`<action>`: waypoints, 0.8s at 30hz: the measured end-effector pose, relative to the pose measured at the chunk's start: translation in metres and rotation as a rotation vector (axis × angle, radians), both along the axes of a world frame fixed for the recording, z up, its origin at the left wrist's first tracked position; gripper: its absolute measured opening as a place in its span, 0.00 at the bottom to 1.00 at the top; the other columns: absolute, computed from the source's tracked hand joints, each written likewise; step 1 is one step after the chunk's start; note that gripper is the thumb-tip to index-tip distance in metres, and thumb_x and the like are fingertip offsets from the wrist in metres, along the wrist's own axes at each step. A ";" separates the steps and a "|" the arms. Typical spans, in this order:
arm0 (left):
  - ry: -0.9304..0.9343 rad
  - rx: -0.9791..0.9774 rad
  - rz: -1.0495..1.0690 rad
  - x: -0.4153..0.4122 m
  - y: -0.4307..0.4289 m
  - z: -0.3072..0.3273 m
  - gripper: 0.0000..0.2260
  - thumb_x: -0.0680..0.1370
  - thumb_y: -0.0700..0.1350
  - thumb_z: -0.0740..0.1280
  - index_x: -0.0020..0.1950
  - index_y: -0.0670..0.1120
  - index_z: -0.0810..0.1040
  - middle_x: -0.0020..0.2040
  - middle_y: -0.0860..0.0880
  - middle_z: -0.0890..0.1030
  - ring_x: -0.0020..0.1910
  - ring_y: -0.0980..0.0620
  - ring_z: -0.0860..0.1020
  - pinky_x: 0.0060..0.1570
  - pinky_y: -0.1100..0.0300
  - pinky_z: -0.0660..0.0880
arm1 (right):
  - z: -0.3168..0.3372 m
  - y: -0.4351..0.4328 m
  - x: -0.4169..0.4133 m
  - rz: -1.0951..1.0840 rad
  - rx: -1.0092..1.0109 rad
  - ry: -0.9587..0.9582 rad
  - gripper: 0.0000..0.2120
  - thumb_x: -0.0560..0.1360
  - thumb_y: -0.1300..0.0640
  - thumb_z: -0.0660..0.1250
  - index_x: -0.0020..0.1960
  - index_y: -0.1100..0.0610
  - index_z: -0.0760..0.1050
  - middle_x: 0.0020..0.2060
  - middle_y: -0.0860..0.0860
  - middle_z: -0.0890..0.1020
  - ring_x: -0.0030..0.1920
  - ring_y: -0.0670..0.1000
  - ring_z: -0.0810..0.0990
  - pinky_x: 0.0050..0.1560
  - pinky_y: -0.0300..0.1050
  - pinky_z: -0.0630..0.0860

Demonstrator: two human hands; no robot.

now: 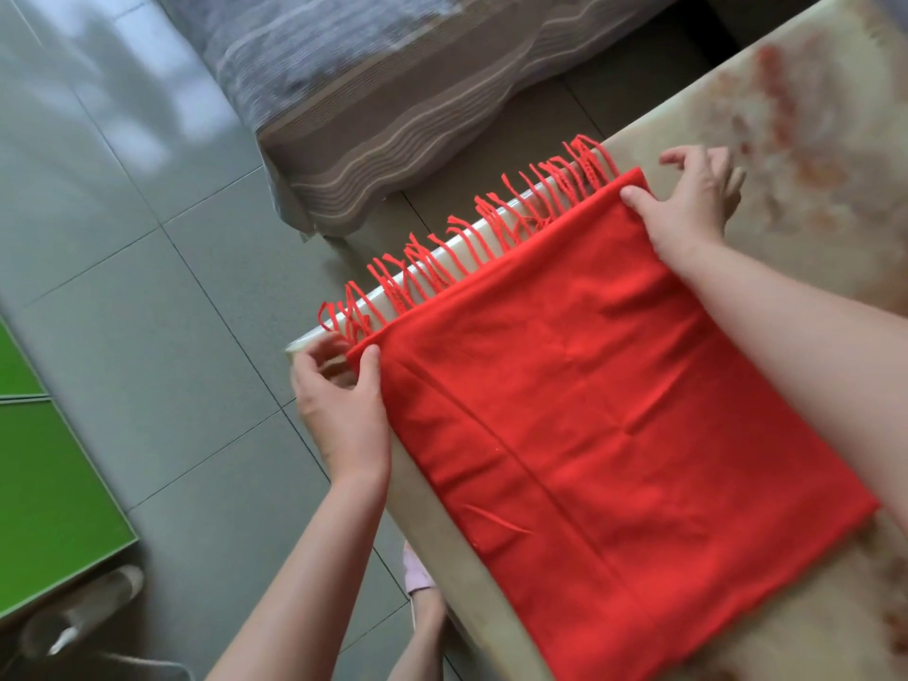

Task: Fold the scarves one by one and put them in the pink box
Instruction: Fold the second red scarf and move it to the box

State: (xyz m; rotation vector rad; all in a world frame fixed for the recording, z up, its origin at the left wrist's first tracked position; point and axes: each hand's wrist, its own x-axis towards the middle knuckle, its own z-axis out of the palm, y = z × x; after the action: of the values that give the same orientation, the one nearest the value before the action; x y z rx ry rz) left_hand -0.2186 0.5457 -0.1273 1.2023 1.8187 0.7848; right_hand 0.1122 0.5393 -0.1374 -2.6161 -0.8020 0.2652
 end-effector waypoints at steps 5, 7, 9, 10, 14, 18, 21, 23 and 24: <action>0.181 0.358 -0.518 0.006 -0.030 0.016 0.14 0.75 0.37 0.66 0.60 0.44 0.76 0.61 0.47 0.73 0.64 0.49 0.69 0.69 0.53 0.62 | 0.016 -0.028 -0.032 0.228 0.217 -0.024 0.17 0.72 0.54 0.64 0.58 0.59 0.72 0.55 0.58 0.73 0.55 0.57 0.74 0.60 0.47 0.68; 0.192 0.341 -0.796 0.015 -0.053 0.010 0.18 0.76 0.41 0.64 0.66 0.46 0.73 0.69 0.47 0.70 0.73 0.48 0.62 0.73 0.51 0.57 | 0.015 -0.046 -0.052 0.349 0.132 0.023 0.18 0.72 0.51 0.65 0.59 0.58 0.72 0.54 0.58 0.73 0.53 0.57 0.75 0.59 0.50 0.70; 0.356 0.265 -0.966 0.017 -0.070 -0.006 0.25 0.77 0.52 0.60 0.74 0.51 0.63 0.77 0.48 0.58 0.77 0.48 0.49 0.74 0.48 0.48 | 0.009 -0.058 -0.070 0.433 -0.073 -0.005 0.27 0.71 0.42 0.67 0.64 0.56 0.70 0.58 0.57 0.72 0.58 0.58 0.72 0.61 0.52 0.68; 0.460 0.217 -0.987 0.013 -0.073 -0.016 0.29 0.76 0.58 0.57 0.76 0.54 0.58 0.78 0.48 0.52 0.77 0.48 0.45 0.74 0.46 0.45 | 0.005 -0.059 -0.076 0.460 -0.192 -0.021 0.33 0.70 0.38 0.68 0.68 0.54 0.66 0.62 0.57 0.69 0.61 0.59 0.69 0.63 0.53 0.65; 0.702 0.113 -1.035 0.001 -0.072 -0.037 0.34 0.73 0.68 0.50 0.77 0.60 0.45 0.78 0.51 0.39 0.76 0.48 0.35 0.71 0.41 0.36 | -0.002 -0.057 -0.079 0.438 -0.352 -0.003 0.44 0.67 0.32 0.66 0.76 0.49 0.52 0.69 0.54 0.59 0.67 0.58 0.60 0.68 0.51 0.56; 0.744 0.081 -1.029 0.008 -0.071 -0.029 0.35 0.72 0.70 0.50 0.76 0.62 0.43 0.77 0.53 0.36 0.75 0.50 0.32 0.70 0.40 0.33 | -0.003 -0.061 -0.076 0.472 -0.334 0.025 0.44 0.69 0.33 0.65 0.77 0.48 0.50 0.71 0.53 0.58 0.68 0.58 0.59 0.69 0.52 0.55; 0.717 0.111 -0.954 0.016 -0.081 -0.017 0.35 0.74 0.62 0.59 0.77 0.54 0.51 0.78 0.47 0.42 0.76 0.47 0.37 0.72 0.44 0.36 | 0.006 -0.076 -0.073 0.423 -0.176 0.061 0.41 0.70 0.38 0.68 0.76 0.50 0.55 0.72 0.53 0.58 0.70 0.57 0.60 0.69 0.52 0.56; 0.627 0.182 -0.981 0.022 -0.097 -0.008 0.33 0.74 0.57 0.60 0.76 0.49 0.57 0.78 0.45 0.49 0.77 0.46 0.42 0.74 0.46 0.40 | 0.015 -0.098 -0.070 0.387 -0.104 0.047 0.38 0.70 0.41 0.69 0.75 0.51 0.58 0.72 0.54 0.59 0.70 0.57 0.60 0.70 0.52 0.57; 0.588 0.223 -1.029 0.024 -0.108 -0.005 0.32 0.73 0.56 0.59 0.76 0.49 0.59 0.78 0.44 0.53 0.77 0.46 0.44 0.74 0.47 0.42 | 0.019 -0.114 -0.069 0.387 -0.099 0.035 0.38 0.70 0.42 0.70 0.74 0.52 0.60 0.71 0.55 0.60 0.70 0.58 0.61 0.70 0.52 0.57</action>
State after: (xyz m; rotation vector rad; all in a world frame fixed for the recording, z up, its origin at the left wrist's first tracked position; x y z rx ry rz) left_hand -0.1947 0.4372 -0.1319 2.3845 1.2108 0.0163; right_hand 0.0430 0.4253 -0.1180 -2.5179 -1.3105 0.4659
